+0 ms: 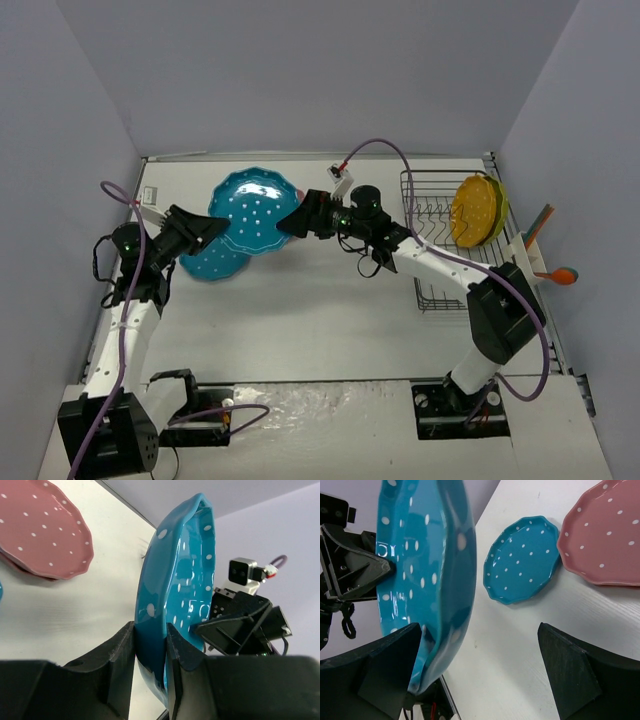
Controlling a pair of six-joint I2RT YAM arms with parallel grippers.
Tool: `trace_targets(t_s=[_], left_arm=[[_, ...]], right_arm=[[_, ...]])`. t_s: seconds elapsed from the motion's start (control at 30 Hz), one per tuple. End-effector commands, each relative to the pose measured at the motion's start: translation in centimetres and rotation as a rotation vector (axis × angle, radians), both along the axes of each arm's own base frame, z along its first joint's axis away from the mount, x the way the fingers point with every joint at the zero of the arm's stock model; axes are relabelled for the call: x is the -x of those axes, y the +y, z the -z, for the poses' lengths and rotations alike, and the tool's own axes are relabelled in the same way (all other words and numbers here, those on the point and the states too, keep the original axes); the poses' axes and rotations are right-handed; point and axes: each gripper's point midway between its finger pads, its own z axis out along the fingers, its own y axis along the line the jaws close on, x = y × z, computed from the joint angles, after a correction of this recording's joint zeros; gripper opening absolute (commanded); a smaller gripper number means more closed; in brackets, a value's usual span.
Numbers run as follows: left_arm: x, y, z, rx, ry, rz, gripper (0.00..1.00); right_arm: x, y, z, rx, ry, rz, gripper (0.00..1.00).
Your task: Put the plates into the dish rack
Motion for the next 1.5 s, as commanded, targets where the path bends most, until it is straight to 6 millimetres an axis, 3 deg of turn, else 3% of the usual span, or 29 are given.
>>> trace_targets(t_s=[0.0, 0.23, 0.57, 0.83, 0.93, 1.03, 1.2, 1.3, 1.47], left_arm=[[1.3, -1.6, -7.5, 0.012, -0.294, 0.096, 0.0], [1.0, -2.0, -6.8, 0.014, -0.281, 0.109, 0.0], [0.6, -2.1, -5.1, 0.018, -0.238, 0.118, 0.0], [0.2, -2.0, -3.9, 0.01, -0.214, 0.113, 0.0], [0.1, -2.0, -3.4, -0.004, -0.205, 0.12, 0.01], [0.0, -1.9, -2.0, -0.035, -0.151, 0.127, 0.15], [-0.1, -1.3, 0.0, -0.146, -0.09, 0.113, 0.57], [-0.1, -0.7, 0.1, -0.198, -0.072, 0.088, 0.8], [0.5, 0.3, 0.9, -0.297, -0.004, 0.059, 0.89]], right_arm=[[0.1, 1.8, -5.1, -0.116, -0.115, -0.059, 0.99], [0.7, 2.4, -5.7, -0.141, -0.147, -0.1, 0.85], [1.5, 1.4, -7.0, -0.16, -0.214, -0.09, 0.46], [2.0, 0.4, -7.4, -0.132, -0.251, -0.066, 0.22], [2.0, -0.1, -7.6, -0.119, -0.269, -0.046, 0.04], [2.1, -0.7, -8.0, -0.1, -0.286, -0.032, 0.0], [1.5, -2.4, -8.7, -0.015, -0.347, 0.021, 0.0], [1.0, -3.8, -9.1, 0.028, -0.374, 0.075, 0.0], [-0.2, -7.9, -10.6, 0.097, -0.423, 0.171, 0.0]])
